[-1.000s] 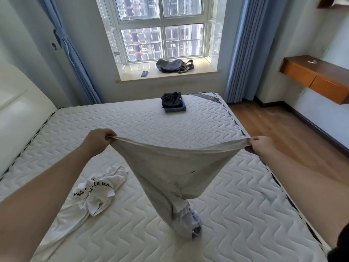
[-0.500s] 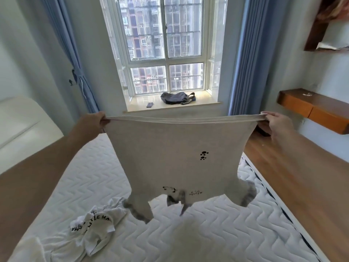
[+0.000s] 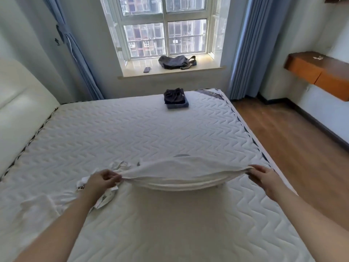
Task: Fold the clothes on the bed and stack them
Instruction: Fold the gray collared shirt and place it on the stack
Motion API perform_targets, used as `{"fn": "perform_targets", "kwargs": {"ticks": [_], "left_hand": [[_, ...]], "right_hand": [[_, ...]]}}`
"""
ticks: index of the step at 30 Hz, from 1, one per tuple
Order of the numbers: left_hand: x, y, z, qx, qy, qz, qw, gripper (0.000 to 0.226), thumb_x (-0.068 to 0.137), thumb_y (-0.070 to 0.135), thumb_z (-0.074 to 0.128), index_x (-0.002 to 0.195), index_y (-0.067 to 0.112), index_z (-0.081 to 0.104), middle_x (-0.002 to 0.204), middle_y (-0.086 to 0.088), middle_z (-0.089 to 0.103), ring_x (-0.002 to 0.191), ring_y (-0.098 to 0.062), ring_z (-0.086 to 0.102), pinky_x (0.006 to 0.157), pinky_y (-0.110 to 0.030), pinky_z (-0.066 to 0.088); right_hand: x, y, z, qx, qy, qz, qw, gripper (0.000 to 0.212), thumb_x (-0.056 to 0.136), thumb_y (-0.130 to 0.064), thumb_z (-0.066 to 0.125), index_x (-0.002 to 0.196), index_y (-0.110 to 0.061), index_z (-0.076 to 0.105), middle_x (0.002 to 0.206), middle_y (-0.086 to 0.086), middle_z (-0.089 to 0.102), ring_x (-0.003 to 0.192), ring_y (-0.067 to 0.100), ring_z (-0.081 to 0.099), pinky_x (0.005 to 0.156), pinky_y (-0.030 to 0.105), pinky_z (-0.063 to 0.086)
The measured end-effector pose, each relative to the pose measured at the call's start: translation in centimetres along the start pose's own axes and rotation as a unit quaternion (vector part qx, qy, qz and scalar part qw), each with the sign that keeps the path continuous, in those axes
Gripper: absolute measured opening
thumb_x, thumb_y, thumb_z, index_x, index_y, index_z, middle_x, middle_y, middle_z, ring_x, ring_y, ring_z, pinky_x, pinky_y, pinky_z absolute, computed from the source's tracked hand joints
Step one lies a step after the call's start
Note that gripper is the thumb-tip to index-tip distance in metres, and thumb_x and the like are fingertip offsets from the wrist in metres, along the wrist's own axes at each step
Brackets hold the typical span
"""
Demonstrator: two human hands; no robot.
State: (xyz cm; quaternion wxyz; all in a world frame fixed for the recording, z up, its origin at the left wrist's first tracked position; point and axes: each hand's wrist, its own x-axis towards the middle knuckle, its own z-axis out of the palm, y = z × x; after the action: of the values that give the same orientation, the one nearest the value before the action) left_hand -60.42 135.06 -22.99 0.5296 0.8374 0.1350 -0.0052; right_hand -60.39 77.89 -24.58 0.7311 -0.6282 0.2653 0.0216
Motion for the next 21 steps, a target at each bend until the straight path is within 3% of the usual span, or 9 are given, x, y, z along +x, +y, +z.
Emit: {"fn": "perform_targets", "kwargs": {"ticks": [3, 8, 10, 13, 18, 21], "left_hand": [[-3.1, -6.1, 3.7, -0.121, 0.064, -0.087, 0.987, 0.019, 0.09, 0.015, 0.068, 0.083, -0.002, 0.069, 0.08, -0.021, 0.068, 0.07, -0.024, 0.066, 0.058, -0.018, 0.056], [-7.0, -11.6, 7.1, -0.142, 0.08, -0.168, 0.972, 0.007, 0.089, -0.001, 0.065, 0.085, -0.006, 0.064, 0.084, -0.022, 0.065, 0.083, -0.032, 0.062, 0.056, -0.017, 0.056], [-8.7, -13.6, 7.7, -0.126, 0.081, -0.204, 0.967, 0.01, 0.089, -0.004, 0.064, 0.099, -0.007, 0.062, 0.095, -0.024, 0.064, 0.084, -0.031, 0.061, 0.054, -0.016, 0.056], [-11.2, -16.6, 8.1, -0.111, 0.084, -0.292, 0.946, 0.03, 0.092, -0.004, 0.06, 0.121, -0.008, 0.054, 0.11, -0.022, 0.057, 0.084, -0.026, 0.059, 0.05, -0.015, 0.054], [-14.8, -21.1, 7.9, -0.07, 0.054, -0.426, 0.9, 0.029, 0.095, -0.002, 0.056, 0.115, -0.022, 0.053, 0.084, -0.021, 0.06, 0.06, -0.024, 0.059, 0.035, -0.02, 0.049], [-15.9, -22.1, 8.1, -0.094, 0.039, -0.45, 0.887, 0.026, 0.099, 0.002, 0.05, 0.117, -0.017, 0.051, 0.088, -0.023, 0.062, 0.047, -0.017, 0.065, 0.044, -0.023, 0.054]], "right_hand": [[-1.5, 5.9, -0.5, 0.004, -0.019, 0.063, 0.998, 0.023, 0.09, -0.015, 0.068, 0.109, -0.002, 0.067, 0.097, 0.011, 0.075, 0.087, 0.017, 0.073, 0.065, 0.019, 0.057], [-3.8, 12.8, -1.0, -0.046, 0.055, 0.124, 0.99, 0.016, 0.091, -0.011, 0.067, 0.098, 0.004, 0.069, 0.076, 0.011, 0.072, 0.065, 0.015, 0.069, 0.054, 0.016, 0.055], [-4.6, 15.0, -1.7, -0.083, 0.065, 0.141, 0.984, 0.015, 0.09, -0.003, 0.065, 0.1, 0.008, 0.067, 0.074, 0.012, 0.068, 0.055, 0.01, 0.067, 0.051, 0.015, 0.054], [-6.0, 17.8, -3.3, -0.125, 0.083, 0.179, 0.972, 0.019, 0.089, 0.004, 0.065, 0.105, 0.013, 0.063, 0.075, 0.014, 0.063, 0.058, 0.02, 0.064, 0.045, 0.014, 0.051], [-8.2, 20.9, -5.7, -0.177, 0.113, 0.242, 0.947, 0.023, 0.09, 0.007, 0.061, 0.113, 0.012, 0.059, 0.077, 0.015, 0.061, 0.06, 0.023, 0.06, 0.039, 0.015, 0.048], [-9.0, 22.3, -6.4, -0.173, 0.126, 0.291, 0.932, 0.026, 0.092, 0.009, 0.058, 0.117, 0.01, 0.057, 0.075, 0.012, 0.059, 0.044, 0.017, 0.063, 0.035, 0.015, 0.046]]}}
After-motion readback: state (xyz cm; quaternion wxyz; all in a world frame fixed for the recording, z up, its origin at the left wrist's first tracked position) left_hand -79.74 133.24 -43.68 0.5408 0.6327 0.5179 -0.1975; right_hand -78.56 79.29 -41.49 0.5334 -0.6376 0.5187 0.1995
